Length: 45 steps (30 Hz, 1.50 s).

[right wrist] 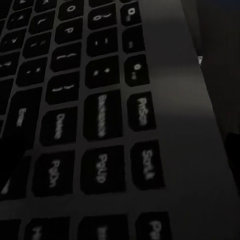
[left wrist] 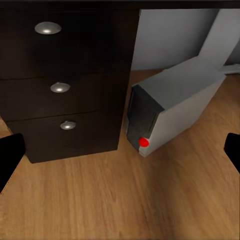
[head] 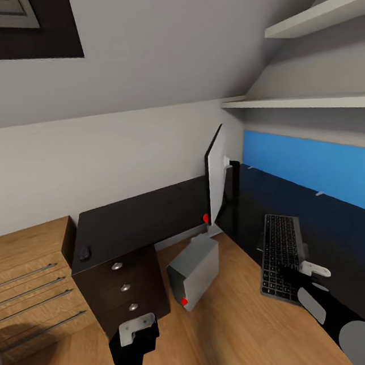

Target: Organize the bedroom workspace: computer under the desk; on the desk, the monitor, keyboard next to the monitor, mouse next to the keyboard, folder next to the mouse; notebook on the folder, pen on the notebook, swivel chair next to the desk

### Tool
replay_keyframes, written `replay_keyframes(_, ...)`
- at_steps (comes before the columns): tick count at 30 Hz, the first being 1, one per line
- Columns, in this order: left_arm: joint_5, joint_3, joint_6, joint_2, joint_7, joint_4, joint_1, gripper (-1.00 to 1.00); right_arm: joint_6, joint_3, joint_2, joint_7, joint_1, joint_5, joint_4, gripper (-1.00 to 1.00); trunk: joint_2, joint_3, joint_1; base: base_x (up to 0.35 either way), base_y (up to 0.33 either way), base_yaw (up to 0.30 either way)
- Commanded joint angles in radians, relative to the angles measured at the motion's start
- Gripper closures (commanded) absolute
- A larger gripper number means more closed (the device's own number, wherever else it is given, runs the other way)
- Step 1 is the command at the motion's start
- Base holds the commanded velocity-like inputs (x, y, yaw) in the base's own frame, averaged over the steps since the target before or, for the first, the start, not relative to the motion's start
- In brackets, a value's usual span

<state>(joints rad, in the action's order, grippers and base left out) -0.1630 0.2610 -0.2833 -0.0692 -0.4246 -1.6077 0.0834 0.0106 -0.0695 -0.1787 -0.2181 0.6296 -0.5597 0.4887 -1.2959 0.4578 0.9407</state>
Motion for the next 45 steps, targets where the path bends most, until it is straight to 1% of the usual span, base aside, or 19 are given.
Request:
replay_keyframes(1, -0.008, 0.001, -0.003, 0.0, -0.006, -0.001, 0.0, -1.0, 0.001, -0.01, -0.001, -0.006, 0.0, -0.019, -0.042, -1.0, 0.0, 0.001, 0.0, 0.0, 0.207, 0.0)
replay_keyframes(7, -0.007, 0.001, -0.003, 0.0, -0.006, 0.0, 0.0, -1.0, 0.002, -0.01, -0.001, -0.006, -0.001, -0.019, -0.042, -1.0, 0.0, 0.001, 0.0, 0.0, 0.132, 0.0)
replay_keyframes(41, -0.006, 0.003, -0.004, -0.001, -0.006, 0.009, 0.0, -1.0, 0.002, -0.01, -0.001, -0.006, -0.001, -0.019, -0.04, -1.0, 0.0, 0.001, 0.0, -0.013, 0.024, 0.0)
replay_keyframes(45, -0.006, 0.003, -0.004, -0.002, -0.006, 0.01, -0.001, -1.0, 0.002, -0.011, -0.001, -0.006, -0.001, -0.019, -0.038, -1.0, 0.028, -0.011, -0.015, 0.0, 0.0, 0.0)
